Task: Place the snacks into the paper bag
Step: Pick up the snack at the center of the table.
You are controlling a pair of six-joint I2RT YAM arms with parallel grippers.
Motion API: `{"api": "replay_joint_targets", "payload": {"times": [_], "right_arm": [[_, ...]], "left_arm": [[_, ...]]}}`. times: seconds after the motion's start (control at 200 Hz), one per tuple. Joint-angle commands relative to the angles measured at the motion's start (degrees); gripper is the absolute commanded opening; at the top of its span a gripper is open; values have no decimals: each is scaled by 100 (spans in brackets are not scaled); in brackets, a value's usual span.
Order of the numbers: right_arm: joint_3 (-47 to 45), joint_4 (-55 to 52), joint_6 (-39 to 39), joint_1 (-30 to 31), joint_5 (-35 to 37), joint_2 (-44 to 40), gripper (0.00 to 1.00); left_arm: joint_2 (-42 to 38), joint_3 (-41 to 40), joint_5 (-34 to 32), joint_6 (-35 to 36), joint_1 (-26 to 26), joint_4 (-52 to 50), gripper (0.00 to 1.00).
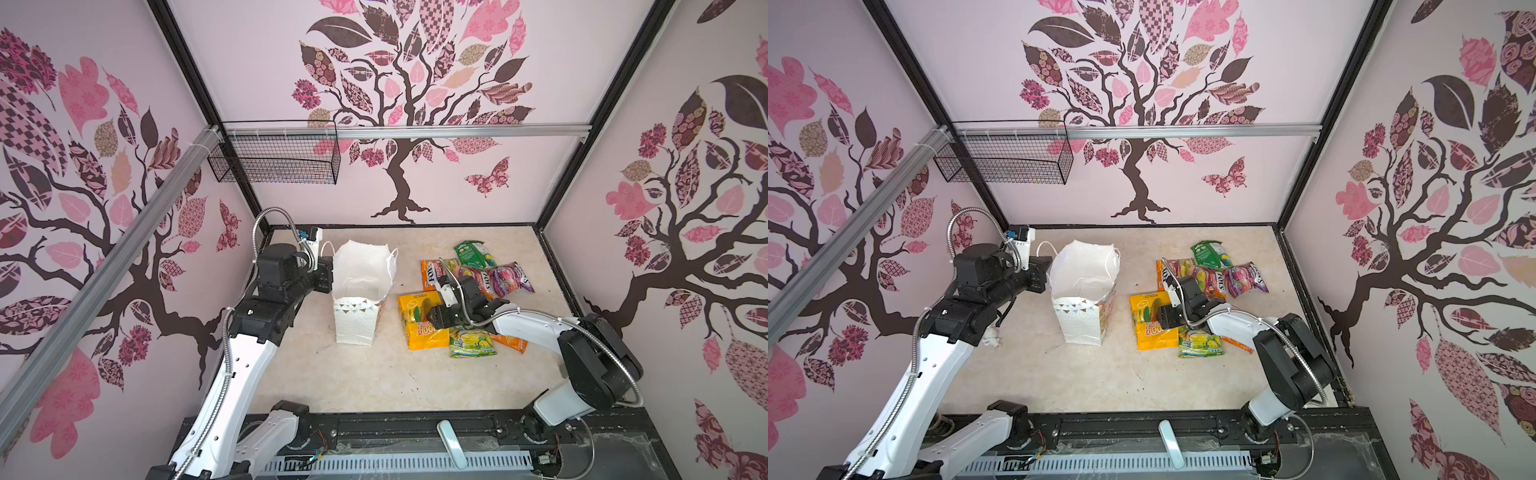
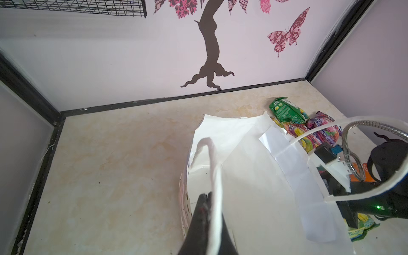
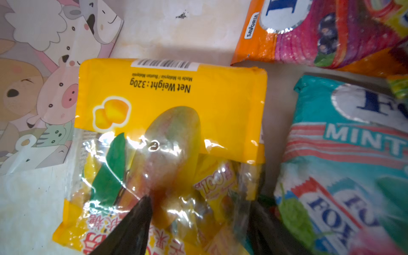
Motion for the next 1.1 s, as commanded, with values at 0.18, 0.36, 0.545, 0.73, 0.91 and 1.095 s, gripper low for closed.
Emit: {"api": "replay_joint_targets", "payload": {"times": [0.18,0.36,0.545,0.73,0.91,1.095], "right_arm": [[11,-213,-89,-36,93,44,67],[-69,-192,-77,-42,105,5,63],[-128,-115,-34,-46,42,20,62],[-194,-10,30,-49,-9,16,51],[-225,36,66,-48,-20,40,39],[-205,43,96,-57,-9,60,22]], "left_arm": [[-24,-128,64,-57,36,105,3],[7,-129,80,-57,37,99,3],[-6,-129,89,-67,41,115,3],[-12,-134,110,-73,34,129,3],[-18,-144,115,-77,45,133,3],[-11,-143,124,-79,40,132,3]]}}
